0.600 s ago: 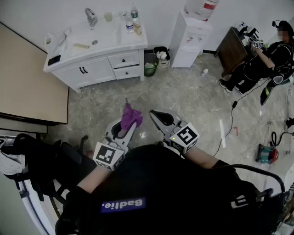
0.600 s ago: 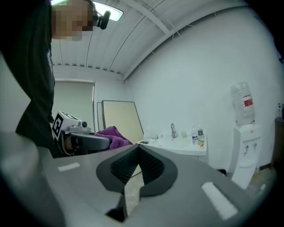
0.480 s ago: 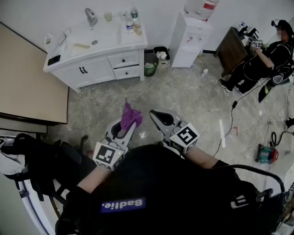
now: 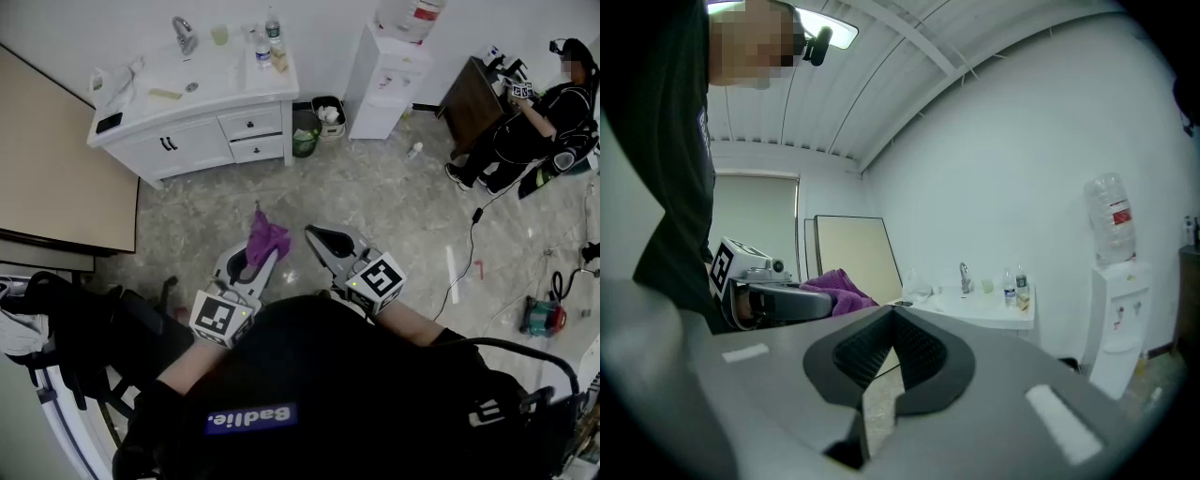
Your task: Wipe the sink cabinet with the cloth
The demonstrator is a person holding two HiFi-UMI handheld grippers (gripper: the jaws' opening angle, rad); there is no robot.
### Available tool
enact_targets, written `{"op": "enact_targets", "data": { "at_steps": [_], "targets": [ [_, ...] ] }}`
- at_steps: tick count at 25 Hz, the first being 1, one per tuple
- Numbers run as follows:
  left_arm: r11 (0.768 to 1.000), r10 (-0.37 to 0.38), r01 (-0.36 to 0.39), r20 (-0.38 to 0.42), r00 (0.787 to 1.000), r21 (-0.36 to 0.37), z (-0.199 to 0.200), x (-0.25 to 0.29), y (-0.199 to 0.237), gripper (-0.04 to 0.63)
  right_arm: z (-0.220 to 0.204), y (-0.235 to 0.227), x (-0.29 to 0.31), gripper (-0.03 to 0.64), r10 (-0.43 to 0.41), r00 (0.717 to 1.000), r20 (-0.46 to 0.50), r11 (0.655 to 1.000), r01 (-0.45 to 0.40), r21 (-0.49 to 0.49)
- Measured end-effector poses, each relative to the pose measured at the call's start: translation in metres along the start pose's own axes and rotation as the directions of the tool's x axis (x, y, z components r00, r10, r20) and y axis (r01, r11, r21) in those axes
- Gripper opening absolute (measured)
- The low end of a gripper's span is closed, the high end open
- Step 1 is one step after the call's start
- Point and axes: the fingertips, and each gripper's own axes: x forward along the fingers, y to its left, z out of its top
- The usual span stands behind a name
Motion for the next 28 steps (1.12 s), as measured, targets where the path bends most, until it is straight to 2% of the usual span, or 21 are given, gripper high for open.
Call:
{"op": "enact_targets", "data": {
  "at_steps": [3, 12, 18, 22, 28],
  "targets": [
    [1.0, 0.006, -0.006, 0.001, 1.0, 0.006, 0.002, 0.004, -0.001, 0.11, -0.001, -0.007, -0.004, 0.0, -0.005, 1.0, 0.0, 1.0, 0.005, -0.015],
    [0.999, 0.034, -0.033, -0.022, 0.999, 0.021, 0.01, 0.031, -0.015, 0.11, 0.008, -0.037, -0.023, 0.0, -0.015, 1.0, 0.027, 1.0, 0.014, 0.027],
    [0.995, 0.103, -0.103, -0.018, 0.994, 0.007, 0.015, 0.057, -0.02, 0.11, 0.008, -0.066, -0.042, 0.0, -0.001, 0.999, 0.047, 0.999, -0.001, 0.049],
    [0.993, 0.116, -0.116, -0.025, 0.993, 0.015, 0.013, 0.07, -0.026, 0.11, 0.005, -0.084, -0.05, 0.0, -0.002, 0.999, 0.046, 0.998, -0.001, 0.067],
    [0.993, 0.122, -0.122, -0.031, 0.992, 0.006, 0.007, 0.082, -0.006, 0.11, -0.002, -0.102, -0.032, 0.0, 0.001, 1.0, 0.026, 0.997, -0.003, 0.079]
  ]
}}
